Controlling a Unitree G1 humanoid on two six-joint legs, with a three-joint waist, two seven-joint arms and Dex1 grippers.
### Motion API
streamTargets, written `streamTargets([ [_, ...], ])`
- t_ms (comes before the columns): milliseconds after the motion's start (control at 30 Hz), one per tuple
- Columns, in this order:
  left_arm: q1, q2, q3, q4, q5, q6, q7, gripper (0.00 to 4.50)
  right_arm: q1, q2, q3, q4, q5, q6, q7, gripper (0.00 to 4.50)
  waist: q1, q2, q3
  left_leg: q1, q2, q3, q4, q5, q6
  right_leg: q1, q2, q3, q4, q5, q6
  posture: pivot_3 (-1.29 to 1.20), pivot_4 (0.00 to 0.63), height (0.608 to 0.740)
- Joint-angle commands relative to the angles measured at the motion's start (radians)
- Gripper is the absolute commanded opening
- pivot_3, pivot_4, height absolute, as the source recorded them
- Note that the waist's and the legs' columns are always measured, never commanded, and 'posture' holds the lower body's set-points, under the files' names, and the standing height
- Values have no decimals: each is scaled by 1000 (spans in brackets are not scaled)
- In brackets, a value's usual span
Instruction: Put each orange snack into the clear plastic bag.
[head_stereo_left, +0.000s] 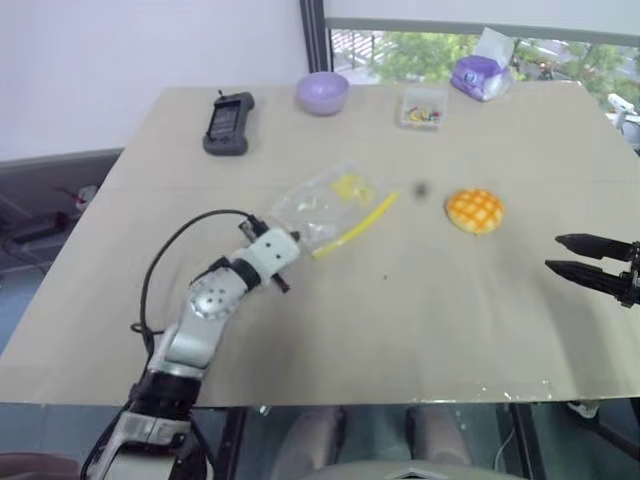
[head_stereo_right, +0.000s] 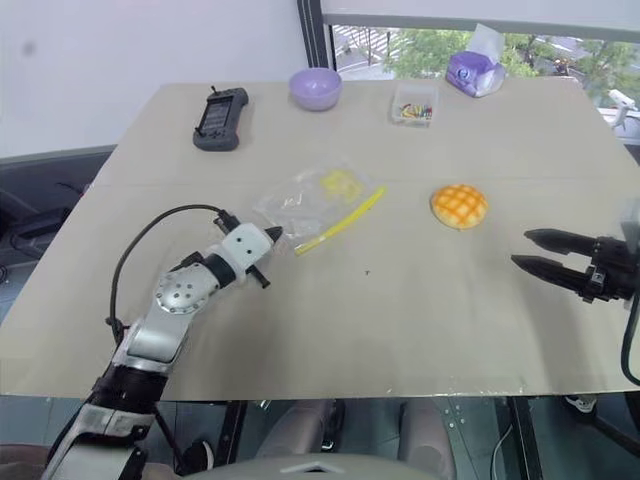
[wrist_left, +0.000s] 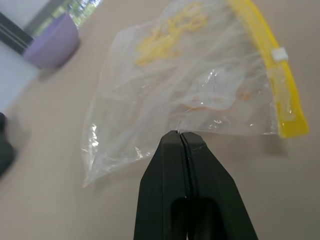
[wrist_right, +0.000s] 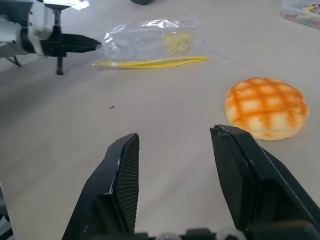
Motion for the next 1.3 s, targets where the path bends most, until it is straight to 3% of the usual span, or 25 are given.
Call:
streamTargets([
  [33,6,11,68,-119,-104,140,-44,6,-22,2,3,-27,16,-4,-5,2439,0,-1,0,0,0,0,0,0,0,0,0,0,0,0,0,0,150,740],
  [400,37,9,164,-314,-350,463,-89,6,-84,-8,79,-44,27,42,-19,2439,-6,-4,3,0,0,-1,0,0,0,0,0,-1,0,0,0,0,150,740],
  [533,14,5,211,-346,-451,568,-86,6,-126,30,248,-129,-85,10,-106,2439,-11,-4,3,0,1,-1,0,0,0,0,1,-1,0,0,0,0,150,740],
  [633,-19,-5,230,-371,-527,649,-71,6,-212,117,415,-117,-259,-115,-194,2439,-10,-5,4,1,1,-1,0,0,0,0,1,-1,0,0,0,0,150,740],
  [800,-71,-18,257,-432,-668,795,-50,6,-424,267,660,111,-561,-300,-341,2439,-13,-9,7,-1,0,-1,0,2,-5,-2,1,-1,0,0,0,0,150,740],
  [900,-94,-12,272,-452,-729,859,-28,6,-513,344,743,259,-671,-416,-384,2439,-13,-9,7,-5,0,0,0,3,-5,-7,1,0,2,0,-1,0,150,740],
  [1100,-120,-20,312,-488,-850,956,27,6,-672,484,821,522,-824,-582,-515,2439,-20,-10,7,-12,0,1,1,4,-7,-14,1,2,2,0,-1,0,150,740],
  [1300,-125,-11,336,-505,-923,987,77,6,-777,583,787,687,-838,-681,-619,2439,-31,-10,7,-10,1,0,0,5,-9,-14,3,2,4,0,-1,0,150,740],
])
